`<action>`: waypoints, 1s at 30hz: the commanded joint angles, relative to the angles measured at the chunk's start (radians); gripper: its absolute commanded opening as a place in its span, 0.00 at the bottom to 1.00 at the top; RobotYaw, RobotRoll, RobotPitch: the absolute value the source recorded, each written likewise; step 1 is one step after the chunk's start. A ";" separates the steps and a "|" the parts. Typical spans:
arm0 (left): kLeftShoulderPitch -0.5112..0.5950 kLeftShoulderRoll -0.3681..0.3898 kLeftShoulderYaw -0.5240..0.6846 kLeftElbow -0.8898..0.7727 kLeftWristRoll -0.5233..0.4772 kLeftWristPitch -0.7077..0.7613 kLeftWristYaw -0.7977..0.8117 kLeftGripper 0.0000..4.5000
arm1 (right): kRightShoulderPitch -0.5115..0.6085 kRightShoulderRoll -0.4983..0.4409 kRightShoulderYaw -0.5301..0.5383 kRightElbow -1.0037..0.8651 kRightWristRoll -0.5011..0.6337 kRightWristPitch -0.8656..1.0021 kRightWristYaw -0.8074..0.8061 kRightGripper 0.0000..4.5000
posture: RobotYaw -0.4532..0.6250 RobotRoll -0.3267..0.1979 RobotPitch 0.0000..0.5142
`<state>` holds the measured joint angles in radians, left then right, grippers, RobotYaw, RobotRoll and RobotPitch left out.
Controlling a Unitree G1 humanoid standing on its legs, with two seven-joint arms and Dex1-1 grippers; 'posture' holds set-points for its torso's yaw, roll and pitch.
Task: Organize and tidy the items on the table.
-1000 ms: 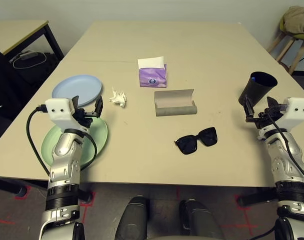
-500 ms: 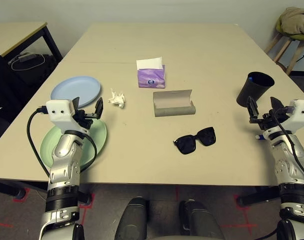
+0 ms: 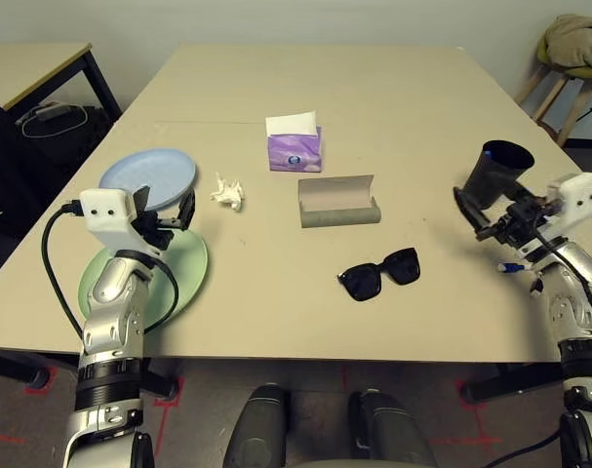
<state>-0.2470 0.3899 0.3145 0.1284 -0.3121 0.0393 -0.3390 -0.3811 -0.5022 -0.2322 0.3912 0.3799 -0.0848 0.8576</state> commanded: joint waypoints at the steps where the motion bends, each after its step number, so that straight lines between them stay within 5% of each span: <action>1: 0.024 0.006 -0.006 -0.033 -0.006 0.020 -0.015 1.00 | 0.002 -0.036 0.024 0.007 0.003 0.000 0.089 0.99 | 0.63 0.62 0.12; 17: 0.011 0.025 -0.007 -0.036 -0.016 0.062 -0.067 1.00 | 0.033 -0.103 0.165 -0.178 0.031 0.013 0.443 0.99 | 0.62 0.62 0.13; 30: 0.025 0.025 -0.015 -0.065 -0.016 0.086 -0.090 1.00 | -0.028 -0.124 0.219 -0.062 0.004 -0.133 0.612 0.99 | 0.63 0.62 0.15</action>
<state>-0.2297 0.4101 0.3119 0.0868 -0.3187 0.1103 -0.4166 -0.3989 -0.6327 -0.0140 0.3093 0.3876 -0.1896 1.4601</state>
